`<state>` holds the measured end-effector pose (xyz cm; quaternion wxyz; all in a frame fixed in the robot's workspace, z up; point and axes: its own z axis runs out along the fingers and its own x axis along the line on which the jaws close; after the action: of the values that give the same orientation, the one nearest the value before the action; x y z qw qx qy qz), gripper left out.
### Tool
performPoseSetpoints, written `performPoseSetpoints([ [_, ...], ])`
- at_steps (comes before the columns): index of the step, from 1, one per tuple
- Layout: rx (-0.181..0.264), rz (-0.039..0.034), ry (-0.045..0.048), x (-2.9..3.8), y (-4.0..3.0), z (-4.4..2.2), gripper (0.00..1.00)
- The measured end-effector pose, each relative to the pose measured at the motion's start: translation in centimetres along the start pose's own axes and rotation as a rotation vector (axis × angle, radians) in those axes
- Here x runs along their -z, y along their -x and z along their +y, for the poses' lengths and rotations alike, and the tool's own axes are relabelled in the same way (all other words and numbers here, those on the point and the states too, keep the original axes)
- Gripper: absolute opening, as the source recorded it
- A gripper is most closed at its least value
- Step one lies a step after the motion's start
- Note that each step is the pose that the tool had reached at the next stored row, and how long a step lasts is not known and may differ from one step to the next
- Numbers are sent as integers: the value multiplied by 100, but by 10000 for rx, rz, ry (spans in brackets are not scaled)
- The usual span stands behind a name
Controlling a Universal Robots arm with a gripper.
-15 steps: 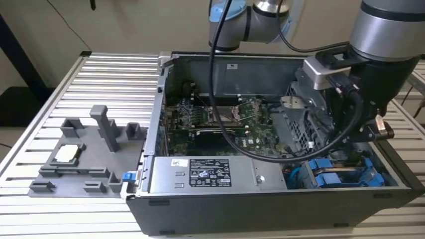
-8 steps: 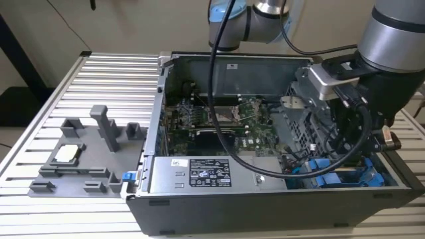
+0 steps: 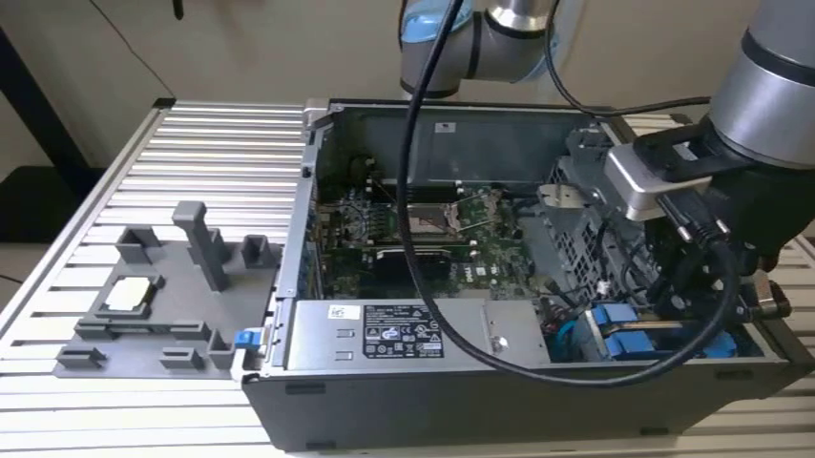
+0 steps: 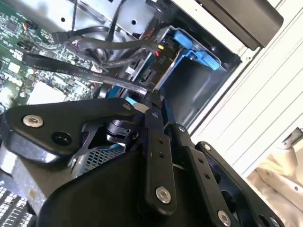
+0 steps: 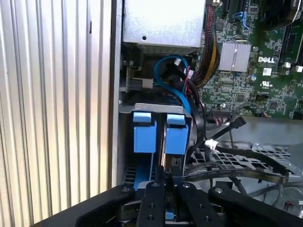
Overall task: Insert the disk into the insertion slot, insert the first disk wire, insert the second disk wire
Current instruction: 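Insert the second disk wire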
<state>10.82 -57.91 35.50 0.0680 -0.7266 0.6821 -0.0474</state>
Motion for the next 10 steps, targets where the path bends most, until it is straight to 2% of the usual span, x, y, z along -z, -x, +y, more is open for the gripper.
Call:
performPoseSetpoints([
  [2, -115, -365, -28, -2, 0, 1, 16],
  [4, -218, -648, -50, 0, 0, 1, 16],
  [5, -238, -689, -48, -1, -3, 1, 16],
  [6, -241, -692, 28, -1, -4, -5, 16],
  [9, -280, -719, 571, -9, -8, -51, 16],
  [10, -291, -726, 727, -13, -9, -72, 16],
])
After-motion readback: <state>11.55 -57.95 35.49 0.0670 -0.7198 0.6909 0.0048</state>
